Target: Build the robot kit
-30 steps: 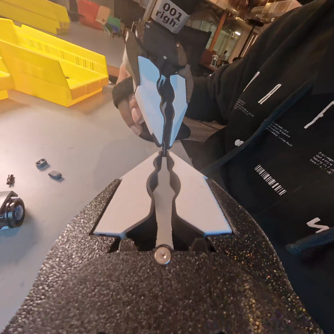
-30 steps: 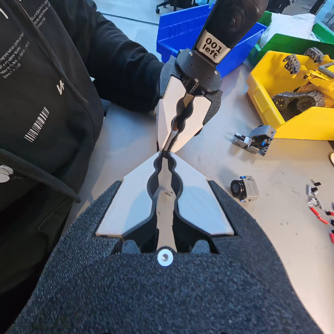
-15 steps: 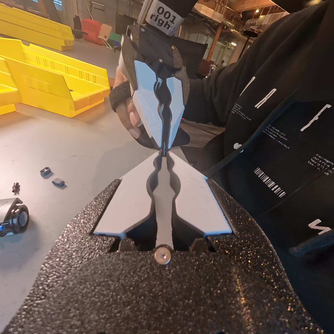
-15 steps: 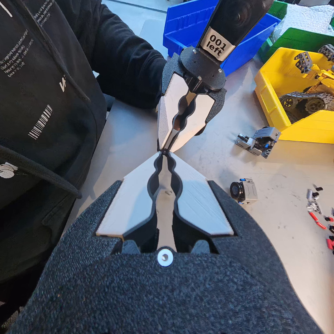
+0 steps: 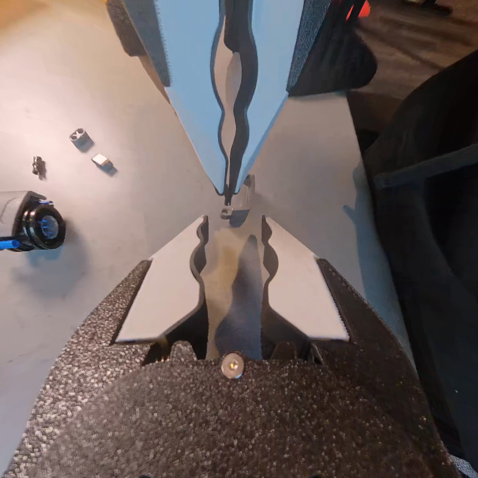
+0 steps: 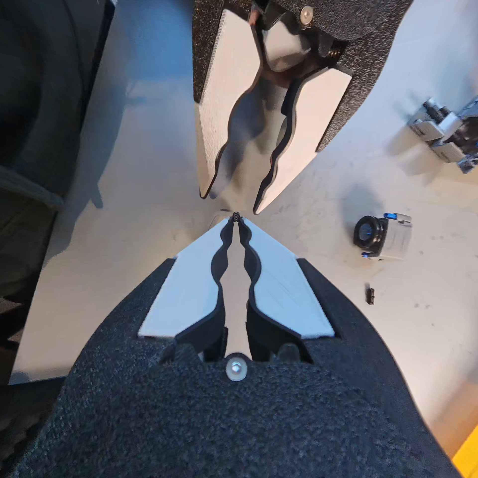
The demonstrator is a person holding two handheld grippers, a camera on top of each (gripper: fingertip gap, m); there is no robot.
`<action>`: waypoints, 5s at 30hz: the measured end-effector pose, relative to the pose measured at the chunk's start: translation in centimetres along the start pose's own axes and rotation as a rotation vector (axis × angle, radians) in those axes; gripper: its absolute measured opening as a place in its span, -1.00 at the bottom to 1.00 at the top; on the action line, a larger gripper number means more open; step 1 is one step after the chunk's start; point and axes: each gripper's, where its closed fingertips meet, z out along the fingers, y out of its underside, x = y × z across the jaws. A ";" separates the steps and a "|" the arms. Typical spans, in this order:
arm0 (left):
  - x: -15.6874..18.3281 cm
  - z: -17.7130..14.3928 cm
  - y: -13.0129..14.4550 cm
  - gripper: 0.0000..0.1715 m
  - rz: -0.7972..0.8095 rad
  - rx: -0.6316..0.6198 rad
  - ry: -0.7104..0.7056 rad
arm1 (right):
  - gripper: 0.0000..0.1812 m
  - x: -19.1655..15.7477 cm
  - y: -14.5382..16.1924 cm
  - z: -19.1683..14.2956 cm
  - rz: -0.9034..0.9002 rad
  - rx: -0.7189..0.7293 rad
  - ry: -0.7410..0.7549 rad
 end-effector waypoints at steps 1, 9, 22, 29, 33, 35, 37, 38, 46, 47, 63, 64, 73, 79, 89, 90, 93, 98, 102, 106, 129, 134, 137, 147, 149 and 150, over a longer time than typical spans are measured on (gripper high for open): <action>-0.1 0.3 0.2 -0.54 0.001 -0.015 -0.013 | -0.97 0.0 0.2 0.3 -0.011 -0.019 -0.008; 0.0 1.6 0.4 -0.64 0.010 -0.052 -0.034 | -0.97 0.0 1.2 1.3 -0.077 -0.133 -0.043; 0.0 1.7 0.4 -0.73 0.109 -0.053 -0.080 | -0.97 -0.4 1.2 1.4 -0.107 -0.177 -0.034; -1.5 0.3 0.6 -0.63 0.112 -0.045 -0.142 | -0.97 0.1 1.6 1.1 -0.078 -0.207 0.024; -2.0 -1.5 0.3 -0.70 0.045 -0.030 -0.177 | -0.97 -0.4 1.7 0.4 -0.017 -0.146 0.038; -1.6 -2.0 0.4 -0.71 0.007 -0.020 -0.181 | -0.97 -0.7 2.0 0.0 0.006 -0.115 0.056; -1.1 -2.0 0.3 -0.71 -0.057 -0.014 -0.175 | -0.97 -0.9 2.1 -0.2 0.032 -0.078 0.074; -1.0 -1.9 0.1 -0.71 -0.101 -0.008 -0.168 | -0.97 -0.9 2.2 -0.3 0.044 -0.060 0.082; -0.9 0.2 0.2 -0.77 -0.296 -0.085 -0.126 | -0.97 0.0 1.5 0.5 0.038 -0.065 0.103; -0.9 0.3 0.1 -0.81 -0.293 -0.095 -0.131 | -0.97 0.1 1.5 0.6 0.029 -0.079 0.102; -1.0 0.7 0.2 -0.95 -0.256 -0.070 -0.216 | -0.97 0.0 1.1 1.1 -0.005 -0.176 0.056; -1.0 0.7 0.2 -0.95 -0.254 -0.065 -0.217 | -0.97 0.0 1.1 1.1 -0.008 -0.182 0.054; -1.0 0.7 0.2 -0.95 -0.236 -0.046 -0.218 | -0.97 -0.3 1.0 1.2 -0.021 -0.204 0.038; -1.0 0.7 0.2 -0.95 -0.232 -0.031 -0.217 | -0.97 -0.2 1.0 1.3 -0.007 -0.209 0.032; -0.8 0.3 0.1 -0.94 -0.237 -0.002 -0.186 | -0.98 -0.3 0.8 1.5 -0.035 -0.248 0.004; -0.7 0.2 0.0 -0.93 -0.241 -0.002 -0.179 | -0.98 -0.4 1.0 1.6 -0.038 -0.259 -0.001; -0.6 -0.4 0.0 -0.88 -0.226 -0.018 -0.184 | -0.98 -0.8 1.3 2.1 -0.052 -0.270 -0.007; -0.5 -1.0 0.2 -0.84 -0.223 -0.045 -0.184 | -0.98 -0.5 0.6 1.6 -0.039 -0.234 0.009; -0.7 -1.0 0.6 -0.85 -0.235 -0.060 -0.186 | -0.97 -0.4 0.4 1.4 -0.035 -0.219 0.026; -1.1 -1.1 0.5 -0.89 -0.303 -0.037 -0.175 | -0.97 -0.1 0.5 1.5 -0.021 -0.207 0.060; -2.4 -2.0 0.5 -0.97 -0.484 0.026 -0.152 | -0.97 0.9 0.3 1.4 0.070 -0.188 0.131; -2.1 -1.9 0.4 -0.84 -0.422 -0.015 -0.169 | -0.97 0.9 0.2 1.4 0.075 -0.192 0.132; -2.1 -1.7 0.6 -0.80 -0.375 -0.063 -0.201 | -0.97 0.9 0.2 1.4 0.077 -0.192 0.130; -2.8 -1.3 1.4 -0.98 -0.285 -0.155 -0.346 | -0.97 0.9 0.2 1.6 0.076 -0.216 0.127; -2.8 -1.3 1.4 -0.98 -0.295 -0.143 -0.349 | -0.97 0.8 0.1 1.7 0.065 -0.222 0.123; -2.8 -1.3 1.4 -0.98 -0.293 -0.141 -0.352 | -0.97 0.8 0.1 1.7 0.063 -0.227 0.122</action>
